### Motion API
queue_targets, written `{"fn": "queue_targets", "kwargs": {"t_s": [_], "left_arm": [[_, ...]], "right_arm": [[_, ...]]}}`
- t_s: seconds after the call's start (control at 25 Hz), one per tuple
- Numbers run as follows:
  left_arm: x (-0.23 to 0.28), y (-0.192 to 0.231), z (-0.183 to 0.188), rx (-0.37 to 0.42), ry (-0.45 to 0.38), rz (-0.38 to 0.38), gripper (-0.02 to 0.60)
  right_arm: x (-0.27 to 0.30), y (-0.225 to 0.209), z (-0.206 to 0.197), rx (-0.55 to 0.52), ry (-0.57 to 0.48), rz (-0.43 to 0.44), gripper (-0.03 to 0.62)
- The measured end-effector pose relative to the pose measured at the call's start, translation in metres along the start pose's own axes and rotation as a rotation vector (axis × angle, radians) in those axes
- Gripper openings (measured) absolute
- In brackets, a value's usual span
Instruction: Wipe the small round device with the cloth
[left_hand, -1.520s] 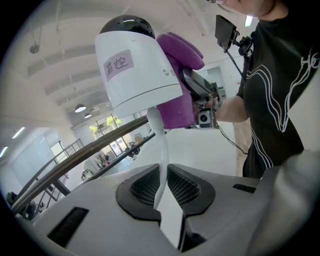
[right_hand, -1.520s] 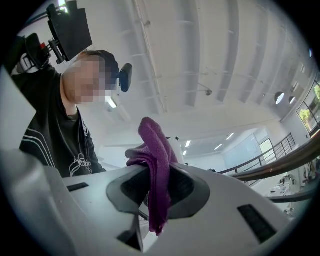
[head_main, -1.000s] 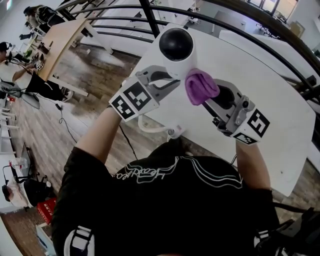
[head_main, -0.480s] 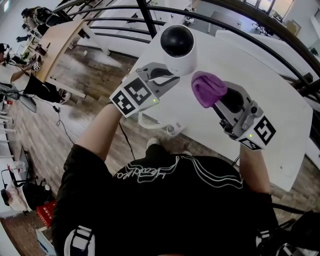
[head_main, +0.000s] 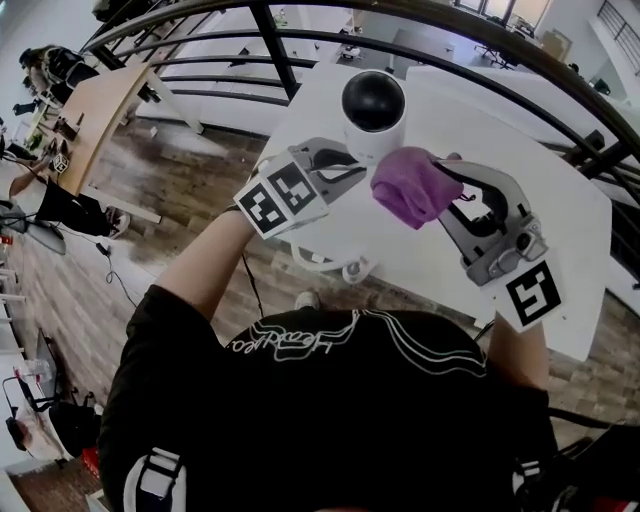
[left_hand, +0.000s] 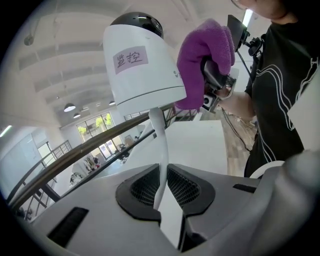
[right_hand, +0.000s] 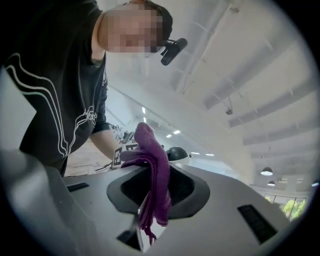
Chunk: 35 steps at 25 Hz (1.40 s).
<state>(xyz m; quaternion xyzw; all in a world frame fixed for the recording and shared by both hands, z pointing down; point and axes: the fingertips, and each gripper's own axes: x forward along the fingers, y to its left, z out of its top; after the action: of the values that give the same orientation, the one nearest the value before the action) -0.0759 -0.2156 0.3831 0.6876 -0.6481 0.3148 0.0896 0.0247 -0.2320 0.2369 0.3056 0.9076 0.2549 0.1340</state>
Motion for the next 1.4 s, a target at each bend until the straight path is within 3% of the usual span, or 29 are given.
{"fn": "queue_targets", "kwargs": {"t_s": [0.32, 0.6, 1.12, 1.4], "left_arm": [[-0.002, 0.000, 0.001, 0.008, -0.021, -0.088, 0.052], [-0.002, -0.002, 0.001, 0.016, -0.049, -0.137, 0.052], [-0.004, -0.001, 0.004, 0.023, -0.069, -0.186, 0.051], [-0.003, -0.001, 0.002, 0.009, -0.096, -0.210, 0.051]], "right_arm": [[0.018, 0.005, 0.028, -0.267, 0.107, -0.064, 0.072], [0.031, 0.004, 0.026, -0.403, 0.205, -0.080, 0.072], [0.045, 0.014, -0.004, -0.365, 0.295, -0.094, 0.072], [0.047, 0.024, -0.024, -0.274, 0.323, -0.119, 0.072]]}}
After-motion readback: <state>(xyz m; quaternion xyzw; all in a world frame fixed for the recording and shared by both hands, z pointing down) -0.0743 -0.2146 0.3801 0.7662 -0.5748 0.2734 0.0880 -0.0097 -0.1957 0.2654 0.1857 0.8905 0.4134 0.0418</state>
